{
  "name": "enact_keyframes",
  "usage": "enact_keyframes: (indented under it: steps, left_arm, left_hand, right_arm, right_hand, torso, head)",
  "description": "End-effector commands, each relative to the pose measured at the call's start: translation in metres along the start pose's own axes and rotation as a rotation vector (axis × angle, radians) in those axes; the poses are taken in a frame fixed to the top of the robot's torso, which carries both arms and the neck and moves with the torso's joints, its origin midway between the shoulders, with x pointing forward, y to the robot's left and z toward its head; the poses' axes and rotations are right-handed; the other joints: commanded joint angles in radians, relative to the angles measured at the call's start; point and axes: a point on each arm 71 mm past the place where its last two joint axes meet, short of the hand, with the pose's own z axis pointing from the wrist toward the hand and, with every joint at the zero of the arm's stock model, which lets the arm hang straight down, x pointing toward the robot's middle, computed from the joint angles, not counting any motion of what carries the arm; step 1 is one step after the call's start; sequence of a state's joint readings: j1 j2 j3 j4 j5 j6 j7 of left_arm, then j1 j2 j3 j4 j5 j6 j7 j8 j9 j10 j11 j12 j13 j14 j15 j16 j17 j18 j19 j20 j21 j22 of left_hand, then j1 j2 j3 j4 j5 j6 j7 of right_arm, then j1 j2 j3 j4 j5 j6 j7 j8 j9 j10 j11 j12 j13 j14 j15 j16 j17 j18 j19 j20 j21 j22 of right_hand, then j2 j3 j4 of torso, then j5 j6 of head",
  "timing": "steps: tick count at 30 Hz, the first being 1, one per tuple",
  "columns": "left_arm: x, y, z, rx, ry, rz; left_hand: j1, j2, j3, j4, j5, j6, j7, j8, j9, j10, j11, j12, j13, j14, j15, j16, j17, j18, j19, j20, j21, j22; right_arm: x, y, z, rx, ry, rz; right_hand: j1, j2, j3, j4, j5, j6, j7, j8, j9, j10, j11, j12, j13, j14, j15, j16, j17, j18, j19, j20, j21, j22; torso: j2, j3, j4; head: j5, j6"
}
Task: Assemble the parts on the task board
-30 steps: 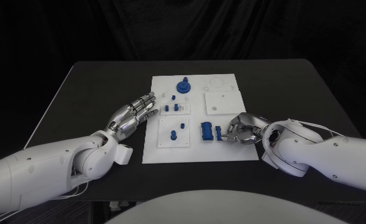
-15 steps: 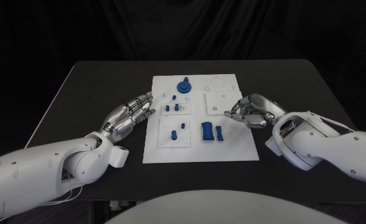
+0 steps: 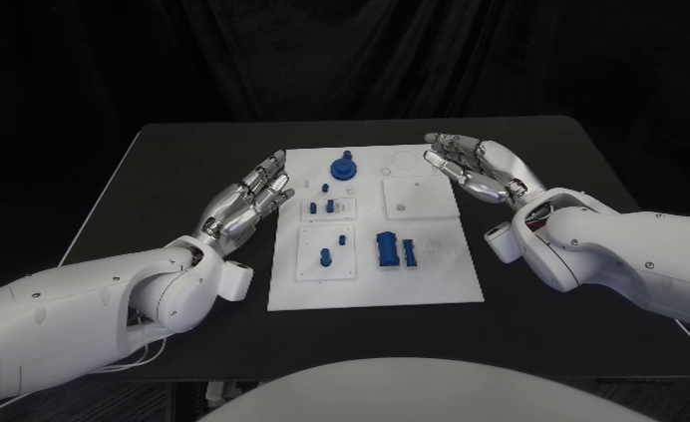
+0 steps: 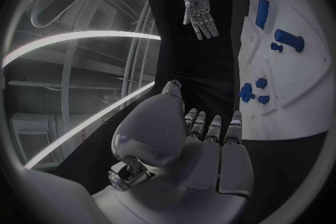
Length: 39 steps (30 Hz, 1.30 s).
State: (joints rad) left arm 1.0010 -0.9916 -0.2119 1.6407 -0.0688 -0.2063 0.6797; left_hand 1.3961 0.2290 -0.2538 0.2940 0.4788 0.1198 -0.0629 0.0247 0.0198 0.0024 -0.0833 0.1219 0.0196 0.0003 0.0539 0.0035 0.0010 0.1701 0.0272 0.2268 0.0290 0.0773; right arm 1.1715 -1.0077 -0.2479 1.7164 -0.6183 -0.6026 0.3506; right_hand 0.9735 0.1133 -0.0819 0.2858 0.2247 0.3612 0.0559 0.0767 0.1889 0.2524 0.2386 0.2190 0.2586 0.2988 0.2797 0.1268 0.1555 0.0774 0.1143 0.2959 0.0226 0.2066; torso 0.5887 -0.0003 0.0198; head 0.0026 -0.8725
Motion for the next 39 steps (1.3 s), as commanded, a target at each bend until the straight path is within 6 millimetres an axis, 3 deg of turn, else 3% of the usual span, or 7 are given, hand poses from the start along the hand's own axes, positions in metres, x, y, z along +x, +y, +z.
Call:
enact_keyframes:
  steps: [1,9,10,16,29,31,39]
  left_arm:
    - [-0.001,-0.012,0.003,0.160,-0.029,0.034]
    - [0.000,-0.010,0.006,0.165,-0.031,0.040]
    - [-0.001,0.002,0.006,0.003,-0.023,0.025]
    - [0.001,-0.004,0.015,0.011,-0.057,0.045]
    - [0.016,-0.047,0.070,0.055,-0.310,0.130]
    - [0.019,-0.053,0.076,0.058,-0.345,0.135]
    - [0.024,-0.066,0.088,0.063,-0.423,0.141]
  left_hand:
    - [-0.035,-0.004,-0.022,0.000,-0.046,0.000,-0.015,-0.006,-0.001,0.000,-0.003,-0.007,-0.001,0.000,0.004,-0.004,-0.001,0.007,-0.004,0.009,-0.005,-0.007]
    - [-0.065,-0.004,-0.039,-0.002,-0.068,0.003,-0.007,-0.006,-0.001,0.000,0.007,-0.004,-0.001,0.000,-0.004,-0.004,-0.001,0.008,-0.009,-0.008,-0.009,-0.018]
    - [-0.460,-0.073,0.051,-0.088,-0.194,-0.036,0.063,-0.025,-0.020,-0.002,0.083,-0.039,-0.020,0.000,-0.054,-0.004,-0.001,-0.051,-0.027,-0.068,-0.029,-0.077]
    - [-0.653,-0.103,0.092,-0.129,-0.250,-0.120,0.063,-0.025,-0.020,-0.002,0.083,-0.122,-0.020,0.000,-0.054,-0.004,-0.001,-0.063,-0.027,-0.103,-0.029,-0.077]
    - [-0.962,-0.155,0.160,-0.197,-0.345,-0.120,0.063,-0.025,-0.020,-0.002,0.083,-0.122,-0.020,0.000,-0.054,-0.004,-0.001,-0.096,-0.027,-0.151,-0.029,-0.077]
    - [-0.995,-0.229,0.167,-0.204,-0.355,-0.120,0.063,-0.025,-0.020,-0.002,0.083,-0.122,-0.020,0.000,-0.054,-0.004,-0.001,-0.170,-0.027,-0.227,-0.029,-0.077]
    - [-1.102,-0.229,0.254,-0.294,-0.388,-0.120,0.063,-0.025,-0.020,-0.002,0.083,-0.122,-0.020,0.000,-0.054,-0.004,-0.001,-0.170,-0.027,-0.227,-0.029,-0.077]
  right_arm:
    - [0.003,0.001,-0.001,-0.071,0.054,0.208]
    - [0.002,-0.003,-0.001,-0.082,0.060,0.245]
    - [0.001,-0.005,0.000,-0.041,0.039,0.166]
    - [0.001,-0.002,0.008,-0.034,-0.009,0.200]
    - [0.009,0.013,0.053,0.066,-0.296,0.435]
    - [0.011,0.014,0.057,0.082,-0.324,0.462]
    - [0.014,0.016,0.063,0.113,-0.371,0.507]
  right_hand:
    - [-0.002,0.011,-0.029,0.007,-0.017,-0.072,-0.038,-0.026,-0.046,-0.085,-0.027,-0.044,-0.063,-0.110,-0.010,-0.042,-0.052,-0.020,-0.065,0.003,-0.010,-0.092]
    - [0.034,0.044,-0.098,0.006,-0.015,-0.087,-0.040,-0.037,-0.088,-0.137,-0.029,-0.033,-0.118,-0.163,-0.013,-0.036,-0.088,-0.019,-0.070,0.003,-0.010,-0.112]
    - [-0.269,-0.007,-0.041,-0.082,-0.080,-0.170,-0.056,-0.077,-0.117,-0.168,-0.094,-0.092,-0.160,-0.198,-0.093,-0.127,-0.156,-0.077,-0.114,-0.088,-0.023,-0.207]
    - [-0.765,-0.113,0.082,-0.286,-0.225,-0.361,-0.056,-0.077,-0.189,-0.252,-0.239,-0.219,-0.259,-0.299,-0.280,-0.127,-0.156,-0.077,-0.114,-0.296,-0.023,-0.207]
    - [-0.973,-0.113,0.082,-0.286,-0.225,-0.361,-0.056,-0.077,-0.189,-0.252,-0.239,-0.219,-0.259,-0.299,-0.280,-0.127,-0.156,-0.077,-0.114,-0.296,-0.023,-0.207]
    - [-0.973,-0.113,0.082,-0.286,-0.225,-0.361,-0.056,-0.077,-0.189,-0.252,-0.239,-0.219,-0.259,-0.299,-0.280,-0.127,-0.156,-0.077,-0.114,-0.296,-0.023,-0.207]
    - [-0.973,-0.113,0.082,-0.286,-0.225,-0.361,-0.056,-0.077,-0.189,-0.252,-0.239,-0.219,-0.259,-0.299,-0.280,-0.127,-0.156,-0.077,-0.114,-0.296,-0.023,-0.207]
  torso:
    - [-0.013,0.0057,-0.0069]
    - [-0.009,0.0047,-0.0051]
    - [-0.010,0.0056,-0.0063]
    - [-0.013,0.0051,-0.0076]
    - [-0.035,0.0018,-0.0160]
    - [-0.038,0.0013,-0.0171]
    - [-0.044,0.0003,-0.0197]
  head:
    - [0.002,0.000]
    - [-0.003,0.000]
    - [-0.001,0.000]
    - [-0.001,0.025]
    - [-0.002,0.196]
    - [-0.002,0.218]
    - [-0.003,0.270]
